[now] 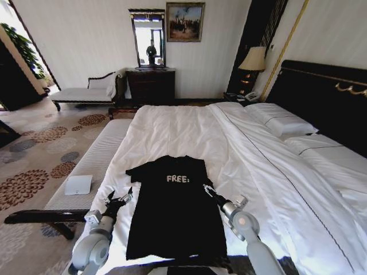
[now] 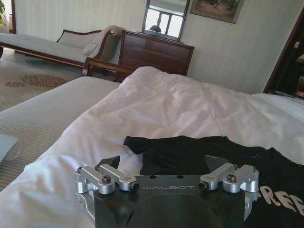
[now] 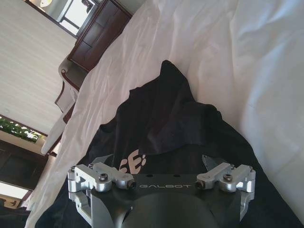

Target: Fold the clothes on the bed.

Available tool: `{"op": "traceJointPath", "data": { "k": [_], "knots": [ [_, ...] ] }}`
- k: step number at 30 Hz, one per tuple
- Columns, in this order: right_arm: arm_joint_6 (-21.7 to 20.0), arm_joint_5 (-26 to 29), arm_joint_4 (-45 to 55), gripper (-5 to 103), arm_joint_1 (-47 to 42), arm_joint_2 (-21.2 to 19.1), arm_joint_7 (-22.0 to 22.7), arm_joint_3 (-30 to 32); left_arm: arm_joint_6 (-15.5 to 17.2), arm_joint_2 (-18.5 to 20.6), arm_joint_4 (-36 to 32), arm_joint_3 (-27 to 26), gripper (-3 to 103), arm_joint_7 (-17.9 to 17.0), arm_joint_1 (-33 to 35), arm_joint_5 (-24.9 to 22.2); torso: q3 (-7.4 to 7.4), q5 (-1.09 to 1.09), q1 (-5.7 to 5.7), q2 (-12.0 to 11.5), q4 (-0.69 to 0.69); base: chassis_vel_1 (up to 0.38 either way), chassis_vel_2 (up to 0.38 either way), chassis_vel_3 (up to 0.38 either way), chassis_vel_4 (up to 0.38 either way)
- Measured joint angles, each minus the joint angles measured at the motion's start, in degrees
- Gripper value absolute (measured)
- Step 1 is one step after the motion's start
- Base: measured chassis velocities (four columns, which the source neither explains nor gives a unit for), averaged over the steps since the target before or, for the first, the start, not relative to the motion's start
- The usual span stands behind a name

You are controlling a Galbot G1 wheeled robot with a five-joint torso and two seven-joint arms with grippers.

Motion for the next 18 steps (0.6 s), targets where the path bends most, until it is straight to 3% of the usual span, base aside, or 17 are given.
{"op": "traceJointPath", "data": {
  "k": [7, 11, 14, 18],
  "knots": [
    [0.1, -0.9, -5.1, 101, 3.1, -0.7, -0.7, -0.6, 0.0, 0.3, -0.5, -1.3, 100, 0.0, 0.8, -0.4, 0.00, 0.00, 0.00, 0.0, 0.01, 0.000, 0.000, 0.000, 0.000],
    [0.5, -1.9, -7.6, 92, 4.1, -1.3, -1.4, -0.9, 0.0, 0.4, -0.6, -1.9, 100, 0.0, 0.9, -0.8, 0.00, 0.01, 0.00, 0.0, 0.00, 0.000, 0.000, 0.000, 0.000],
    [0.8, -1.9, -8.9, 78, 5.3, -1.6, -1.5, -0.8, 0.0, 0.3, -0.7, -1.9, 100, -0.1, 0.9, -0.8, 0.00, 0.01, 0.00, 0.0, 0.00, 0.000, 0.000, 0.000, 0.000],
    [0.8, -1.3, -9.7, 78, 6.6, -1.9, -1.6, -0.9, 0.0, 0.2, -0.8, -1.8, 100, -0.1, 1.0, -0.8, 0.01, 0.00, 0.00, 0.0, 0.00, 0.000, 0.000, 0.000, 0.000]
  ]
}}
